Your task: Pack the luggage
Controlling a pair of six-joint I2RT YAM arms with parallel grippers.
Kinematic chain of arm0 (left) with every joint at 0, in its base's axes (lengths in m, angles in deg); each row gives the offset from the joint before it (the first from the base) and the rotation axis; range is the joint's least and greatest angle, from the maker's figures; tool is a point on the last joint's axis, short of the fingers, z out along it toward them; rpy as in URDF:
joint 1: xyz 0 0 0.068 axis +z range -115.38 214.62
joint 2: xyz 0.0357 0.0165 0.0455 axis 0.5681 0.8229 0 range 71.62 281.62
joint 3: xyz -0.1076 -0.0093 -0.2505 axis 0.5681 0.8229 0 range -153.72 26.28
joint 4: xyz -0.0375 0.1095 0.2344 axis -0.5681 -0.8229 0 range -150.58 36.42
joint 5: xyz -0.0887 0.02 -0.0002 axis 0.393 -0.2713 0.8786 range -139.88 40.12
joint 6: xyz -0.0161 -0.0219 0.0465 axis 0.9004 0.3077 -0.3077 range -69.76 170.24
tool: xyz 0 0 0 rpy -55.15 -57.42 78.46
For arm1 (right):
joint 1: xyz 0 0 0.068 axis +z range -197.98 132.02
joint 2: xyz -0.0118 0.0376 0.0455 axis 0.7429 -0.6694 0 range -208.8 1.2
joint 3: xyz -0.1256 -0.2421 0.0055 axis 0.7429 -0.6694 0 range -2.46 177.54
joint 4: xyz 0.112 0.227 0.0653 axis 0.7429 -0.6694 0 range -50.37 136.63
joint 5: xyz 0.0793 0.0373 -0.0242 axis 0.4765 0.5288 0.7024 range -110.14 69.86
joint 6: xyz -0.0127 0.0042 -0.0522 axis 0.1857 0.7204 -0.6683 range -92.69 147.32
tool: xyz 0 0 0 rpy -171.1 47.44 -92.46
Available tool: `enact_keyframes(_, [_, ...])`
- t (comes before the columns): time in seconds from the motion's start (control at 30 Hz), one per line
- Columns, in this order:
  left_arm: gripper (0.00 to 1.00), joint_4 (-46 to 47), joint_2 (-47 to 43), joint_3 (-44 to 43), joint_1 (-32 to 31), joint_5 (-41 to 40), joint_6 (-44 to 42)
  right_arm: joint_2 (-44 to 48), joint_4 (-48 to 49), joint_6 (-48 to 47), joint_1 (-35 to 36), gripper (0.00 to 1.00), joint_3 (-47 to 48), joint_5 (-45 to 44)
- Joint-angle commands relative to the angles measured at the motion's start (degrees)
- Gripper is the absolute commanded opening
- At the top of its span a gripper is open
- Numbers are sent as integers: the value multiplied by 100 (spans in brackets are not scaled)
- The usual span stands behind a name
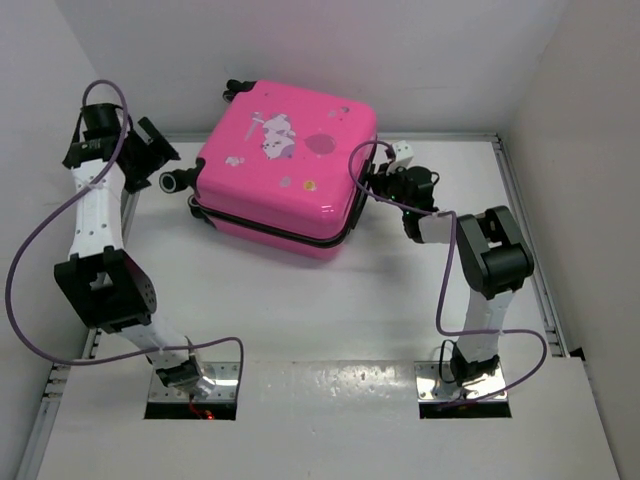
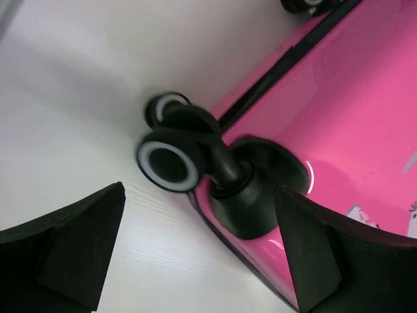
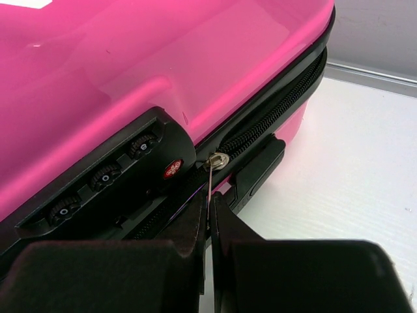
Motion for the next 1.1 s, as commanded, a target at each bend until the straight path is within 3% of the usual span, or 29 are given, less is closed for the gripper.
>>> enact_keyframes(0.0, [100,-32,32,51,-308,-84,1267,142,-10,-82,426,0,328,653])
enact_keyframes(0.17, [100,74,621,-291,-369,21,2015,256,-230,-196,470,0,320,583])
enact_keyframes(0.2, [100,-101,753,-344,-465,-231,2730,283,-265,-240,496,0,302,591])
enact_keyframes(0.27, [100,-461,859,-423,-615,-767,3167,309,-344,-275,497,0,302,583])
enact_keyframes(0.53, [100,-50,1018,-55,-668,407,3765,248,-564,-443,496,0,460,469])
enact_keyframes(0.67, [100,248,1079,461,-668,1493,3985,213,-731,-521,514,0,574,460])
enact_keyframes(0.77, [61,767,974,840,-747,2050,4020,177,-801,-583,514,0,609,442])
enact_keyframes(0.8, [32,907,974,1172,-834,2130,4125,177,-828,-609,523,0,618,433])
enact_keyframes(0.83, [32,1065,974,1393,-835,2270,4248,177,-871,-644,514,0,627,442])
enact_keyframes(0.87, [56,1275,974,1587,-835,2384,4336,186,-872,-653,514,0,627,416])
enact_keyframes(0.9, [69,1390,974,1798,-888,2499,4407,212,-933,-662,523,0,627,433])
enact_keyframes(0.97, [70,1636,1044,1905,-949,2648,4565,256,-968,-697,523,0,601,425])
enact_keyframes(1.0, [51,1820,1044,1905,-950,2701,4566,283,-977,-750,523,0,583,425])
enact_keyframes(1.07, [29,2130,1175,1905,-1063,2702,4496,309,-986,-724,532,0,531,407])
